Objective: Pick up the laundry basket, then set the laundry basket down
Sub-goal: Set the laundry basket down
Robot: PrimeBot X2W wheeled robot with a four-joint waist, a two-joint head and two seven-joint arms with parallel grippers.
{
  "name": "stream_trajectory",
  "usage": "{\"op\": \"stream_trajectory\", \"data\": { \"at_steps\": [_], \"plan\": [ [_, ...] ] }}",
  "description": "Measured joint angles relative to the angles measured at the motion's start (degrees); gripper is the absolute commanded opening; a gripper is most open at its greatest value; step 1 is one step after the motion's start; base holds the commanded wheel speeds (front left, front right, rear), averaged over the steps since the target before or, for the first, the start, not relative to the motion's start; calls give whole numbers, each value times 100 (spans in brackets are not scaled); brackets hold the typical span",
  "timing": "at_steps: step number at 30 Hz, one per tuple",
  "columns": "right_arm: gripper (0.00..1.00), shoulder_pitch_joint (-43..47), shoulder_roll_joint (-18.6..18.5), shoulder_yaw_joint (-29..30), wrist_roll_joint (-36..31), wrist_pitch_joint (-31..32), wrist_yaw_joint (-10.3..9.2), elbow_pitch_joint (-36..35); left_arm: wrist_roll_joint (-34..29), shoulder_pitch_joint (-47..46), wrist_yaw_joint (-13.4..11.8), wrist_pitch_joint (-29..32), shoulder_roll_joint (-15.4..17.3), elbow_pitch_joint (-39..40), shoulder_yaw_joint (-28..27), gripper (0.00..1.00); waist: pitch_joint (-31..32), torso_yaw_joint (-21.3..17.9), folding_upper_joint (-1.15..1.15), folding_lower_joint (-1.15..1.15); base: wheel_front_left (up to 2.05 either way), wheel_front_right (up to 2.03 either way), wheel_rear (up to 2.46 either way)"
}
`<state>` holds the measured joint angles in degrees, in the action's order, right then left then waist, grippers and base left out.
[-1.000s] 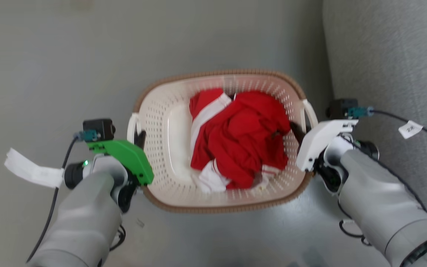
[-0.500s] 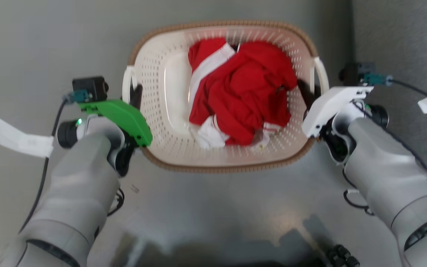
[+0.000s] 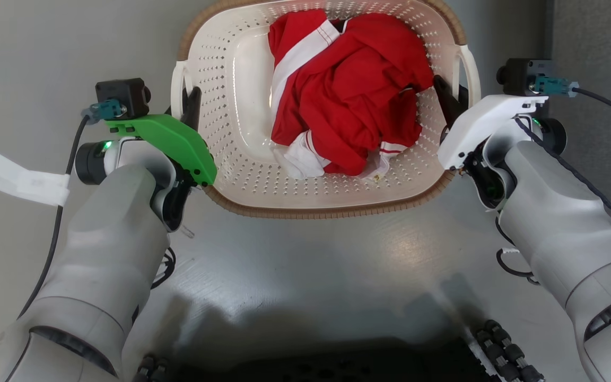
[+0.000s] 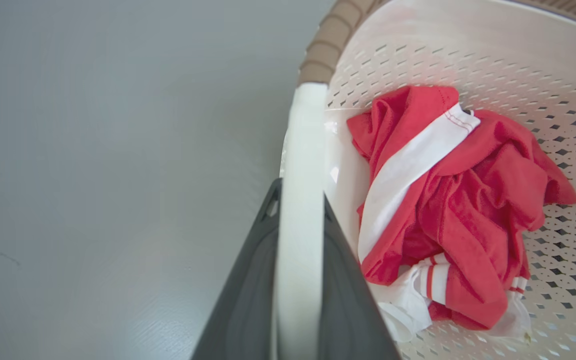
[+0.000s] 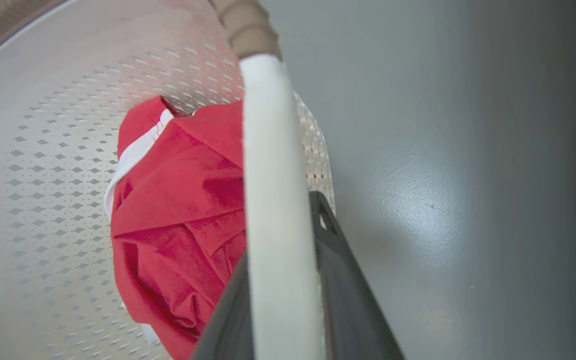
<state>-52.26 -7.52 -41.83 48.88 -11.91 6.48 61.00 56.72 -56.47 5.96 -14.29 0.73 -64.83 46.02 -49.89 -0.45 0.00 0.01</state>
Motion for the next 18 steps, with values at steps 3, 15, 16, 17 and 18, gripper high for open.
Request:
{"op": "stream_trajectory", "data": {
  "at_steps": [3,15,16,17,18],
  "plan": [
    [0,-1,1,-1,0,-22,0,1,-2,-1,0,-14,0,-3,-14,0,-70,26,0,0,0,0,0],
    [0,-144,-18,30,8,-152,0,4,-199,-150,-44,-13,7,203,-302,0,-313,30,0,0,0,0,0],
    [0,-148,-29,44,10,-174,1,12,-216,-162,-44,-13,4,242,-323,0,-359,31,0,0,0,0,0],
    [0,-155,-31,49,11,-174,1,15,-240,-165,-44,-13,4,257,-335,0,-381,33,0,0,0,0,0],
    [0,-162,-32,55,14,-175,1,15,-271,-165,-44,-13,5,272,-348,0,-404,34,0,0,0,0,0]
  ]
}}
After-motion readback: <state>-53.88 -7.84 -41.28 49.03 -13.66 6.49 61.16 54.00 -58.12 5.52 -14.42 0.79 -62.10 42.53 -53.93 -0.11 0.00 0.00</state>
